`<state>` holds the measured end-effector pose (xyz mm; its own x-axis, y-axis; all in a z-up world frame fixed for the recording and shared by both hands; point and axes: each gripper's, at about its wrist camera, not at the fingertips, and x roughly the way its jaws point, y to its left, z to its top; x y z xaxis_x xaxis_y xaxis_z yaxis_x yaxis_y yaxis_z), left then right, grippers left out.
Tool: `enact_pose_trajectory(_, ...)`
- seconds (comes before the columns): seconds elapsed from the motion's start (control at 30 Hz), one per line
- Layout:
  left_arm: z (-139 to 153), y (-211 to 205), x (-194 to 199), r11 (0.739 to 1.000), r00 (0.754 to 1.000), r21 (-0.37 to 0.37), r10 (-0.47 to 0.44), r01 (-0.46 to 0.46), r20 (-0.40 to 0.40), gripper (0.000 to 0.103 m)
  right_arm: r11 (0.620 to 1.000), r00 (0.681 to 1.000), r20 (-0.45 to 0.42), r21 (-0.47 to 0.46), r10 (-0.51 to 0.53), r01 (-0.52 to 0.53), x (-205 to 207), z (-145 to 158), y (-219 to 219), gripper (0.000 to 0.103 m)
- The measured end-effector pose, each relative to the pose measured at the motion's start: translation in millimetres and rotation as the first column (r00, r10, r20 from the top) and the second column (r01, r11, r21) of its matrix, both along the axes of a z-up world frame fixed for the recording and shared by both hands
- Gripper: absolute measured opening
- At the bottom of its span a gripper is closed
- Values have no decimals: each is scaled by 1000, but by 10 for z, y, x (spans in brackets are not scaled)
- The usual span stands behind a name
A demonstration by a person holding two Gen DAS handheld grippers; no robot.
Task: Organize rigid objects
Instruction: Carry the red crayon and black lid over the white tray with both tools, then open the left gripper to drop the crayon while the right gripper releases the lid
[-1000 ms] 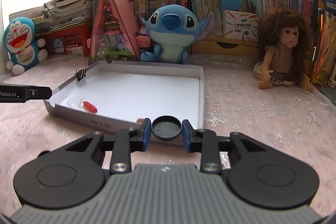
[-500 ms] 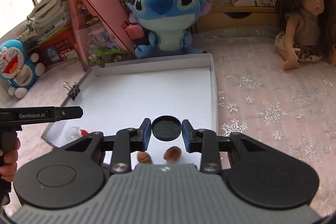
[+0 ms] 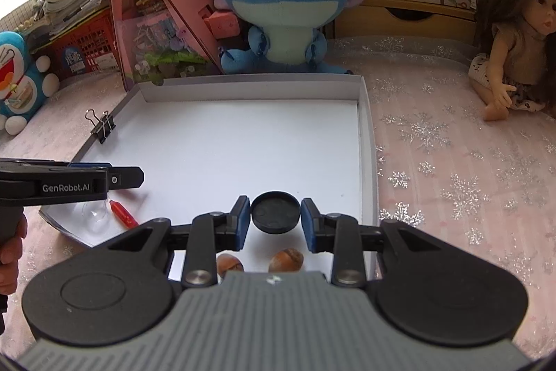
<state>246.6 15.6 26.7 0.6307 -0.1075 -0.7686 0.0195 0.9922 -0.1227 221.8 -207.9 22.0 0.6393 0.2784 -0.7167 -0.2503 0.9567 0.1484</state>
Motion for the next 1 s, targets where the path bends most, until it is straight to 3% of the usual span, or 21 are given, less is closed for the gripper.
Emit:
enact_pose_trajectory(0.5,-72,-105,-10,997,1000,80,-22,20,22,42,998,1000,-25,-54,9,-11,38,-86,83,38)
enact_pose_trajectory(0.63,-74,-124,-21,995,999,90,-34,31,29,42,999,1000,-23,-49,6,-7,30,-91,86,40)
enact_pose_trajectory(0.7,-68,-128,-32,996,999,82,-38,36,28,44,999,1000,-18,-38,5,-6,18,-81,84,47)
enact_pose_trajectory(0.73,-61,-126,-36,997,999,74,-38,36,26,46,999,1000,-14,-35,5,-6,12,-74,84,54)
enact_pose_trajectory(0.87,-2,-114,-111,998,998,58,-22,19,51,64,1000,1000,13,-29,3,-2,-42,-25,85,54)
enact_pose_trajectory(1.0,85,-152,-252,998,994,61,-38,32,98,71,1000,998,58,-24,7,-5,-154,43,76,58)
